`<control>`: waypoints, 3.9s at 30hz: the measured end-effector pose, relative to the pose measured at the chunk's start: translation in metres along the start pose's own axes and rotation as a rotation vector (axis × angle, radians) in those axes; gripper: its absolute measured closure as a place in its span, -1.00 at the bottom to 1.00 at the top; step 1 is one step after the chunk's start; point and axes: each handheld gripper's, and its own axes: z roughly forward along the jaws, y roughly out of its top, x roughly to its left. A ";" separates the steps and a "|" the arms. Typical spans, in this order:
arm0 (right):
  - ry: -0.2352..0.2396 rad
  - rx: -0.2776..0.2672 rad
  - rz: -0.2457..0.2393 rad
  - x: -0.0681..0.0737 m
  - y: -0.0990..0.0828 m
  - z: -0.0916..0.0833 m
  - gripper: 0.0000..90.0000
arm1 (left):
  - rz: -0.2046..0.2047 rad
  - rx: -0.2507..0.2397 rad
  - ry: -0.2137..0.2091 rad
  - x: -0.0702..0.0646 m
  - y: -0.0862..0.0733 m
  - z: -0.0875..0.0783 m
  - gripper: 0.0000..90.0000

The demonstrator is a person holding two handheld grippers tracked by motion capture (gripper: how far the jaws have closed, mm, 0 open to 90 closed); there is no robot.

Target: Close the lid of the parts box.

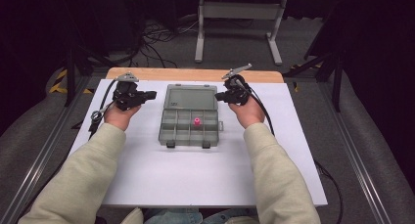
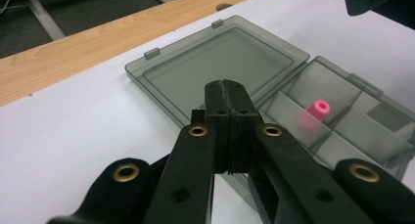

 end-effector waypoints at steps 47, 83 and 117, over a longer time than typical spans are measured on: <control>-0.085 0.119 0.071 -0.033 -0.026 0.057 1.00 | -0.116 0.130 0.118 0.043 -0.005 0.073 1.00; -0.079 0.186 0.052 -0.031 -0.039 0.073 1.00 | -0.148 0.256 0.003 0.044 -0.026 0.095 1.00; -0.162 0.168 0.046 -0.024 -0.032 0.083 1.00 | -0.119 0.246 0.056 0.039 -0.024 0.101 1.00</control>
